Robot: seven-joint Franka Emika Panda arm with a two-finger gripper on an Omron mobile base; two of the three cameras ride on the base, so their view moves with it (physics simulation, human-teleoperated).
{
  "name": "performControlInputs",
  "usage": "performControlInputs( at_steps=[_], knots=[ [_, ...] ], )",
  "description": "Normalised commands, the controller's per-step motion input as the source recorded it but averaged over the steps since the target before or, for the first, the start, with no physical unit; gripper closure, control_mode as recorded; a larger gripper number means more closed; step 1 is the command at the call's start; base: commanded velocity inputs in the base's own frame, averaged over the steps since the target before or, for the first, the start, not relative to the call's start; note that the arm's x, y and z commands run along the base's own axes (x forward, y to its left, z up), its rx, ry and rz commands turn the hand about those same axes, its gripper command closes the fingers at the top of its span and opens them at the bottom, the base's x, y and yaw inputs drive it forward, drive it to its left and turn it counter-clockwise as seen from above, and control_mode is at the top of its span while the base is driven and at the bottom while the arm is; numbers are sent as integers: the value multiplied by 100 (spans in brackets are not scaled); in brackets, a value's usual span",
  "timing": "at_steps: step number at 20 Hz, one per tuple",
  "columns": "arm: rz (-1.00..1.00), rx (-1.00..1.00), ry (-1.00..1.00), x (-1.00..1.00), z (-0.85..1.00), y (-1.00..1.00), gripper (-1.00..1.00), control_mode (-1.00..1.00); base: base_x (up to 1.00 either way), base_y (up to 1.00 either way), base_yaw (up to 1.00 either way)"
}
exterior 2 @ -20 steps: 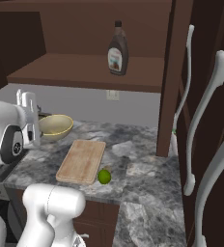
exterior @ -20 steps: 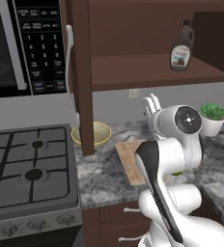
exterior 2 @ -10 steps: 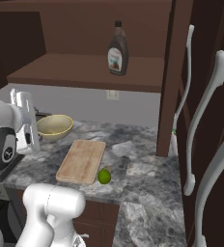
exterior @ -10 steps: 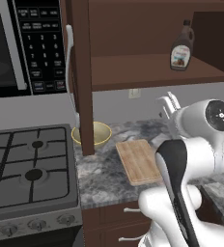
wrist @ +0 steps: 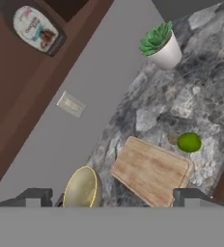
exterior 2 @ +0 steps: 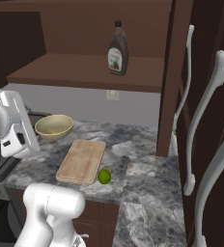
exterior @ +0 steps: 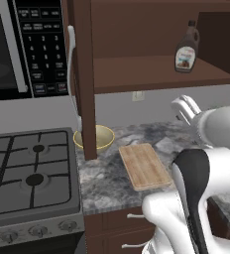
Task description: Open the cabinet. Place the bowl and condiment on the counter. Then place the lime and garlic on the cutting board.
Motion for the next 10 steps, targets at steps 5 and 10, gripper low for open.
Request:
performControlInputs(
  at_steps=[5, 10],
  knots=[
    [7, -17, -12, -35, 16, -19, -100, -100, 0, 0, 0],
    [8, -16, -13, -30, 29, -6, -100, -100, 0, 0, 0]
  ],
)
